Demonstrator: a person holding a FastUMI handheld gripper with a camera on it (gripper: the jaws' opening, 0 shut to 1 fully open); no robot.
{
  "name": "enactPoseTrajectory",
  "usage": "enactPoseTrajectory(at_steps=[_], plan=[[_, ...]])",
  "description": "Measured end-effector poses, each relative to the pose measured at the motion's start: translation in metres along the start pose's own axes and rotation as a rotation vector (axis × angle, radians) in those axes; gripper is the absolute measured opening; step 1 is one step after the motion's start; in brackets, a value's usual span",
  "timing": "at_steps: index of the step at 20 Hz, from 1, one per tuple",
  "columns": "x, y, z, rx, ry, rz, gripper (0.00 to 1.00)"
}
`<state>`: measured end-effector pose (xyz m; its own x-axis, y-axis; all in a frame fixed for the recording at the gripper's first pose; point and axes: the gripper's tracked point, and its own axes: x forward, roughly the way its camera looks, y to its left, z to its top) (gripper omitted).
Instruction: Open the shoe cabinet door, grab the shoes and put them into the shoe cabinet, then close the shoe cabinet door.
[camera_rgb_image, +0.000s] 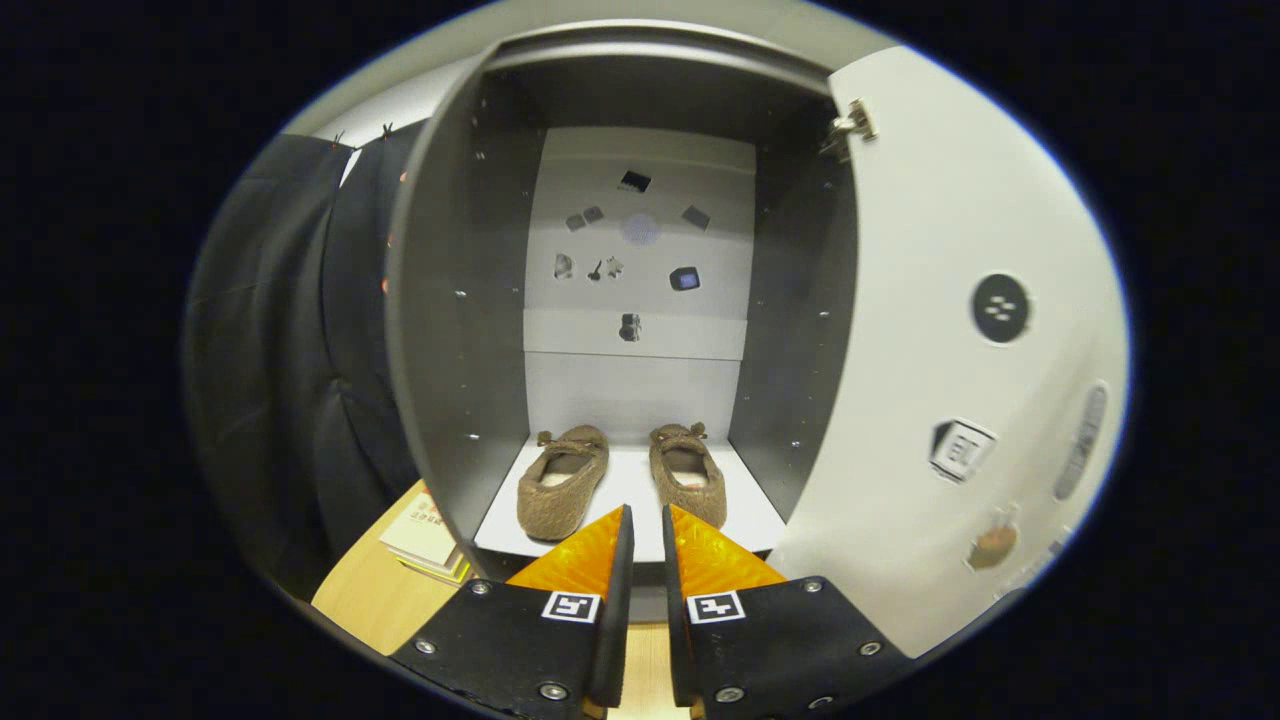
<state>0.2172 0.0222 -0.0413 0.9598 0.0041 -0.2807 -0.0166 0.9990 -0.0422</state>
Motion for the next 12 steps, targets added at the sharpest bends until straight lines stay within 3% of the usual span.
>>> enactPoseTrajectory(at_steps=[5, 12], plan=[[-0.107, -0.028, -0.024, 0.009, -0.026, -0.078, 0.25], [-0.203, -0.114, -0.062, 0.081, -0.011, -0.275, 0.31]])
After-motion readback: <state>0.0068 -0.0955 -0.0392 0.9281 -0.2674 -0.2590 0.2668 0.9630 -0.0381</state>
